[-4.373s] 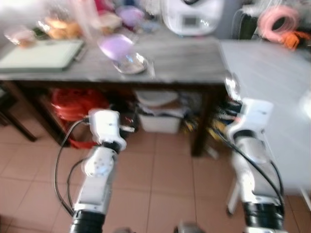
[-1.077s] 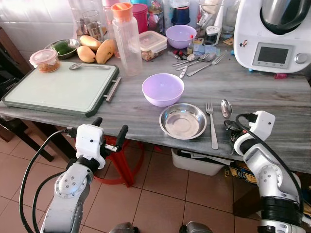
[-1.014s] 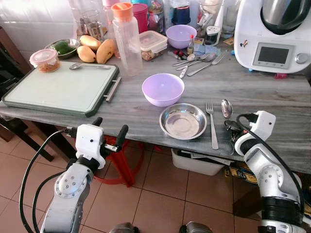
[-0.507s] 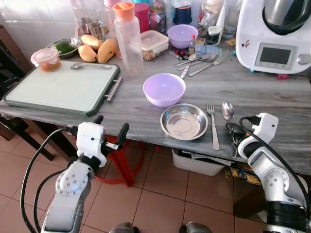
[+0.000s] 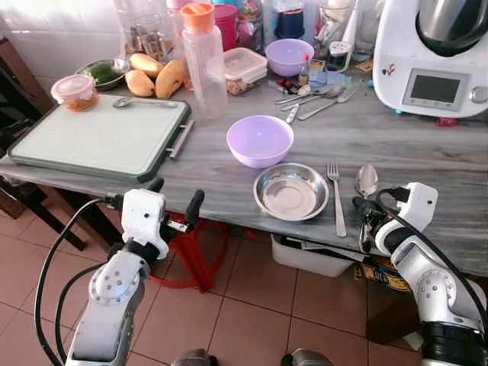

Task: Setting the table

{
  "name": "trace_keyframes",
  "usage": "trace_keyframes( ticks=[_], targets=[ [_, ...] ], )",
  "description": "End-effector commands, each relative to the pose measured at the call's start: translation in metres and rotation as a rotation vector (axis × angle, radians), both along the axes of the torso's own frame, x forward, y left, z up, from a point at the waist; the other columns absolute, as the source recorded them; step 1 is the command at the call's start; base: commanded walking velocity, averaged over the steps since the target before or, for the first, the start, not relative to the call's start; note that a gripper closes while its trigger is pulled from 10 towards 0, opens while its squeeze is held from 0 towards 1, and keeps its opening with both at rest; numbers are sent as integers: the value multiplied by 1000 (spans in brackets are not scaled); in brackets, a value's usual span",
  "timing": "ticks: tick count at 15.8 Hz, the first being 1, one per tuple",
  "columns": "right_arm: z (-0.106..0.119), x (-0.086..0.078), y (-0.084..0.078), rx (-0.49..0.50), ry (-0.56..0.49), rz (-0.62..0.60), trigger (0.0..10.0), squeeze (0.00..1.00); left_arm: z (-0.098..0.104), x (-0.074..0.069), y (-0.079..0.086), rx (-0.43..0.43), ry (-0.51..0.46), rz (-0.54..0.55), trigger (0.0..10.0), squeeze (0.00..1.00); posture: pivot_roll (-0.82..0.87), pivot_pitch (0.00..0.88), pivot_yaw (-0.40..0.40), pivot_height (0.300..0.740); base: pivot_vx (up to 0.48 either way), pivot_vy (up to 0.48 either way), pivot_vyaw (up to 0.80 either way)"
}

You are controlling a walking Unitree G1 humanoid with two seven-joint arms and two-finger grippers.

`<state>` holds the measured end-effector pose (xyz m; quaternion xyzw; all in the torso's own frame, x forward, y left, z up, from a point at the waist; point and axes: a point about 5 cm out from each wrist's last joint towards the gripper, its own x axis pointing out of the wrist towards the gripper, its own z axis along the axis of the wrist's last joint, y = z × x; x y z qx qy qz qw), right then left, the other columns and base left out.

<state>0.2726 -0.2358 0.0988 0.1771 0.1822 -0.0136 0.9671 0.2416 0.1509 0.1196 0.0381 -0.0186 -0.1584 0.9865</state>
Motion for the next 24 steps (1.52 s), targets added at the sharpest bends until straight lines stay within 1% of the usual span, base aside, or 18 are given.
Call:
trace_keyframes(
  ticks=[1,2,4,5,6,7,8,9,12,13,14,15,16,19,21,22,23,24],
  targets=[
    [-8,-5,-6,-40,55,-40,10000,1000,-2,1,1,7,13,11,10000,0,22,22,77,740,0,0,0],
    [-7,-5,-7,-53,52,-45,10000,1000,-2,2,1,6,13,11,10000,0,22,22,77,740,0,0,0],
    [-4,-4,-10,-83,35,-75,10000,922,-2,2,0,4,11,12,10000,0,19,19,74,740,0,0,0],
    [-2,-5,-12,-107,23,-88,10000,816,-2,2,-1,1,11,13,10000,0,16,16,73,740,0,0,0],
    [-1,-5,-13,-111,22,-98,10000,773,-2,3,-1,0,10,13,10000,0,15,16,72,740,0,0,0],
    [-1,-5,-14,-122,22,-105,10000,588,-2,3,-1,-2,10,13,10000,0,14,15,72,740,0,0,0],
    [-1,-4,-15,-131,23,-112,10000,0,-2,4,-2,-3,9,13,10000,0,13,16,73,740,0,0,0],
    [-1,-3,-15,-131,21,-115,10000,0,-2,4,-2,-4,9,13,10000,0,13,16,73,740,0,0,0],
    [-2,1,-15,-178,47,-83,10000,0,-2,4,-3,-4,8,10,10000,0,15,18,75,740,0,0,0],
    [-3,3,-14,-219,62,-60,10000,0,-2,4,-3,-4,8,9,10000,0,17,21,75,740,0,0,0],
    [-4,4,-13,-239,80,-54,10000,0,-2,3,-3,-3,8,9,10000,0,17,24,76,740,0,0,0],
    [-7,5,-14,-285,109,-38,10000,0,-2,3,-3,-3,10,9,10000,0,19,27,76,740,0,0,0],
    [-8,6,-14,-306,123,-30,10000,0,-2,2,-3,-2,12,9,10000,0,20,29,74,740,0,0,0],
    [-11,6,-14,-320,152,-11,10000,0,-2,1,-3,-2,15,8,10000,0,21,35,72,740,0,0,0],
    [-16,4,-14,-323,184,5,7333,0,-2,0,-3,-3,16,8,10000,0,22,41,71,740,0,0,0],
    [-17,3,-14,-320,191,8,3647,0,-2,0,-3,-3,17,8,10000,0,22,41,71,740,0,0,0],
    [-19,2,-15,-323,199,13,2510,0,-2,0,-3,-3,19,9,10000,0,22,43,71,740,0,0,0],
    [-20,1,-15,-318,207,16,0,0,-3,-1,-4,-4,20,9,10000,0,20,44,69,740,0,0,0]
  ],
)
